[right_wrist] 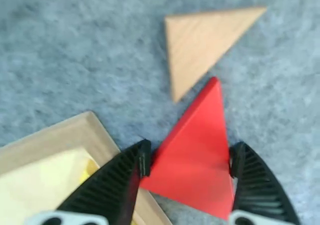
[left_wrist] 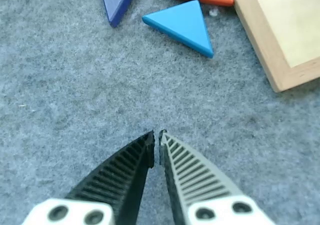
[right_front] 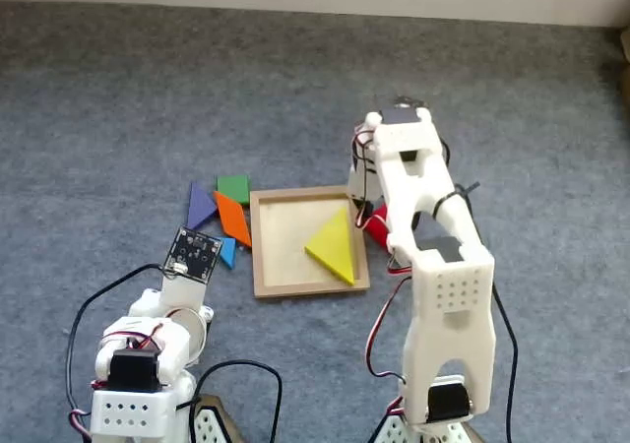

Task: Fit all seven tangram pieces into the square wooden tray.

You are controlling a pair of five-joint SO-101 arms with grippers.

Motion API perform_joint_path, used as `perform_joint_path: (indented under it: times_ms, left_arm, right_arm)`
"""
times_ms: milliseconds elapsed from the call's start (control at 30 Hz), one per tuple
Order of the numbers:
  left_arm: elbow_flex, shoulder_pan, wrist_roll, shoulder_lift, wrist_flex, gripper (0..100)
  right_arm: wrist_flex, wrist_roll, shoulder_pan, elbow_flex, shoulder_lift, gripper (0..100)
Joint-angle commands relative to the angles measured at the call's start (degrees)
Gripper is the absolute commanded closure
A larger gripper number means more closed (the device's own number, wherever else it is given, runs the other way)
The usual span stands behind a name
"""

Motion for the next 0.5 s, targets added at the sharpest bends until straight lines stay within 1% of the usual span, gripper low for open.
perform_joint_path:
  times_ms: [0,67,233,267,333,467]
  left_arm:
    - [1.10,0.31,0.44,-1.45,0.26,95]
    - [1.10,0.31,0.44,-1.45,0.26,95]
    - [1.10,0.31,0.44,-1.45,0.26,95]
    - [1.10,0.31,0.44,-1.45,0.26,95]
    - [1.10,0.31,0.44,-1.45,0.26,95]
    - [1.10,0.31,0.44,-1.45,0.26,95]
  right_arm:
    - [0.66,1.67,1.98,4.79,-0.31,74.5]
    - [0.57,5.01,1.89,7.43,-0.31,78.2]
    - [1.45,15.56,2.86,9.54,-1.01,97.8]
    - [2.77,17.49,3.21,9.45,-1.01,99.8]
    - [6.37,20.22,4.35,9.19,-1.19,98.6]
    - [10.77,24.70,6.37,6.20,-5.58,99.3]
